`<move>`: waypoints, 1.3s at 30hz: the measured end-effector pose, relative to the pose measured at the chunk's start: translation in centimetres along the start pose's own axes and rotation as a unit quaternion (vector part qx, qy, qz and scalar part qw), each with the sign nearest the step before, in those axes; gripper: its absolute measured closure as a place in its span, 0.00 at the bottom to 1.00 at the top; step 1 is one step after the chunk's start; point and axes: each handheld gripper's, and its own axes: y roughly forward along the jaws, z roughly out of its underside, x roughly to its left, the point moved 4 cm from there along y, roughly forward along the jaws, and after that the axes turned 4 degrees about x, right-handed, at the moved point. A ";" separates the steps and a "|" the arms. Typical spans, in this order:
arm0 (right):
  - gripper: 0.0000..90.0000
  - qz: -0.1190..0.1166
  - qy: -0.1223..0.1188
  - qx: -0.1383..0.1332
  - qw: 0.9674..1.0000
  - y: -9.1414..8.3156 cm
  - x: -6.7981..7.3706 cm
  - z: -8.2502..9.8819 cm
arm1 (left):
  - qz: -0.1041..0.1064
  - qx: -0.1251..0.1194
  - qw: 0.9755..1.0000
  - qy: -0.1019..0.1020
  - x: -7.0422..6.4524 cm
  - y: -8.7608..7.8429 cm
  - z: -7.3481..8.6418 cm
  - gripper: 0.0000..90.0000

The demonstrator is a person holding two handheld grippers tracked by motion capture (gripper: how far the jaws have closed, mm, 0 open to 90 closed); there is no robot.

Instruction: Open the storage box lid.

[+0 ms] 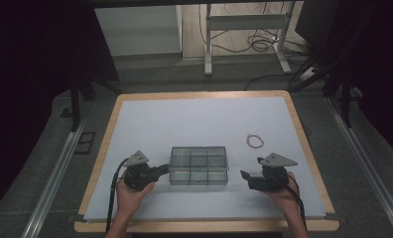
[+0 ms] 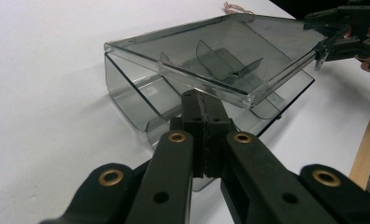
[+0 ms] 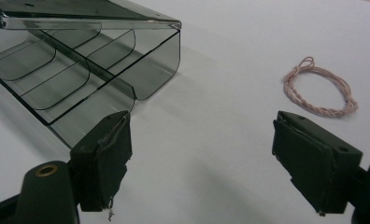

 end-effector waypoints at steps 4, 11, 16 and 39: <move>0.21 0.001 -0.001 0.001 1.000 0.0 0.0 -0.1 | 0.000 0.000 1.000 0.001 0.0 0.1 -0.2 1.00; 0.21 0.002 -0.002 0.004 1.000 0.1 0.0 0.1 | 0.003 -0.004 1.000 0.003 -0.1 -0.2 -1.0 1.00; 0.21 0.002 0.000 -0.004 1.000 -0.3 -0.2 -0.1 | 0.000 -0.006 1.000 0.004 0.0 -0.3 -1.7 1.00; 0.29 -0.013 -0.004 -0.020 1.000 0.1 0.1 -0.9 | -0.001 -0.012 1.000 0.014 1.0 -0.2 -3.5 1.00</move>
